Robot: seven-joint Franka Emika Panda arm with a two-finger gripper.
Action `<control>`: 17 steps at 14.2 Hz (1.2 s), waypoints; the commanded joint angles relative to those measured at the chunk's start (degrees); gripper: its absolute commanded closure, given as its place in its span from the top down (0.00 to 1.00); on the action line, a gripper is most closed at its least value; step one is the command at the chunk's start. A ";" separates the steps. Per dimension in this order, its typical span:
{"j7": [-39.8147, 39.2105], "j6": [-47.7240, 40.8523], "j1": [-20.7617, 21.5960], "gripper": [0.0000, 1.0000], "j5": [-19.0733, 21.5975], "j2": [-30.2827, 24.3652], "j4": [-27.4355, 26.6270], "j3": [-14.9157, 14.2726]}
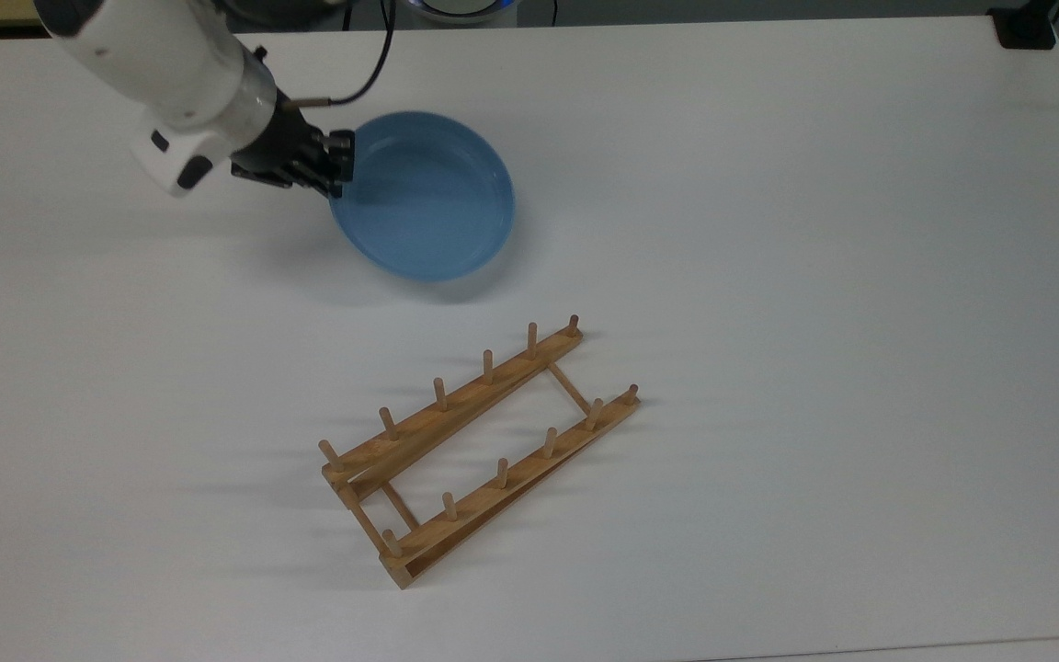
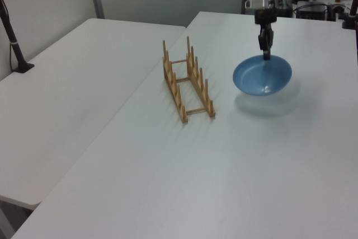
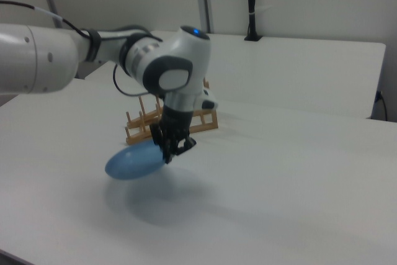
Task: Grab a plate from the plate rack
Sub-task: 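Carry the plate beside the rack and lower it flat onto the table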
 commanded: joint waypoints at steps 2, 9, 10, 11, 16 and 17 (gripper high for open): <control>-1.90 3.95 1.29 0.00 -3.36 1.92 -3.38 -0.43; -5.07 5.80 1.02 0.36 -6.70 3.50 -3.55 -0.43; -4.72 5.71 1.02 0.50 -7.23 3.59 -3.55 -0.43; -4.37 5.54 1.11 0.74 -7.49 3.51 -3.55 -0.51; 8.62 4.92 3.12 1.00 -10.73 -1.31 -1.71 -0.43; 10.30 4.66 4.09 1.00 -12.75 -3.07 -1.71 -0.17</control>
